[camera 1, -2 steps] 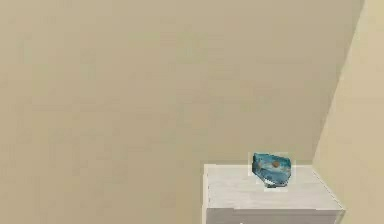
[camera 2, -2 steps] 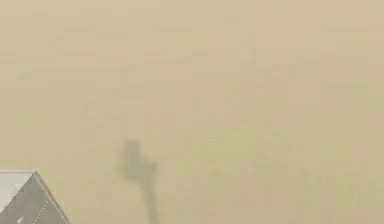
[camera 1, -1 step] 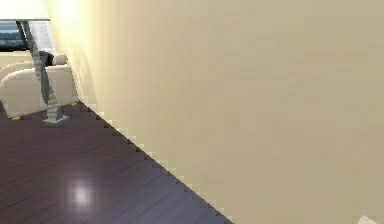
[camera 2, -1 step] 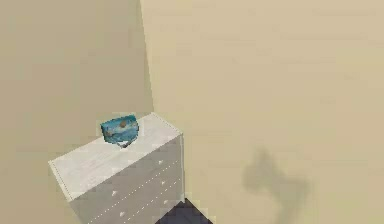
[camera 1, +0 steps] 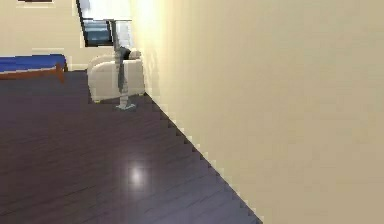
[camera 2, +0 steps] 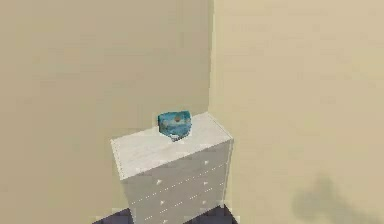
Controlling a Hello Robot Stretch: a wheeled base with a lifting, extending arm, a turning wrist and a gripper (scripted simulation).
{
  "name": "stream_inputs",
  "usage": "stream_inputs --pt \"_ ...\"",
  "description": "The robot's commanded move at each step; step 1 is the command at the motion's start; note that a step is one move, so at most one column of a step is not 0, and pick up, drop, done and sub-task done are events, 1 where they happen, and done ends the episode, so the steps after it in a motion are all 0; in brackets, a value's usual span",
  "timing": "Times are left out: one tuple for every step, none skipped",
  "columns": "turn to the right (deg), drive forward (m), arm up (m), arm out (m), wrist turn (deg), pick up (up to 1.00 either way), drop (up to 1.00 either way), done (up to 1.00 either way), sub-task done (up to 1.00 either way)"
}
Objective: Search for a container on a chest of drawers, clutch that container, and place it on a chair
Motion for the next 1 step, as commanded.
stream_inputs --pt "45.0 0.00 0.00 0.00 0.0 0.00 0.00 0.00 0.00"
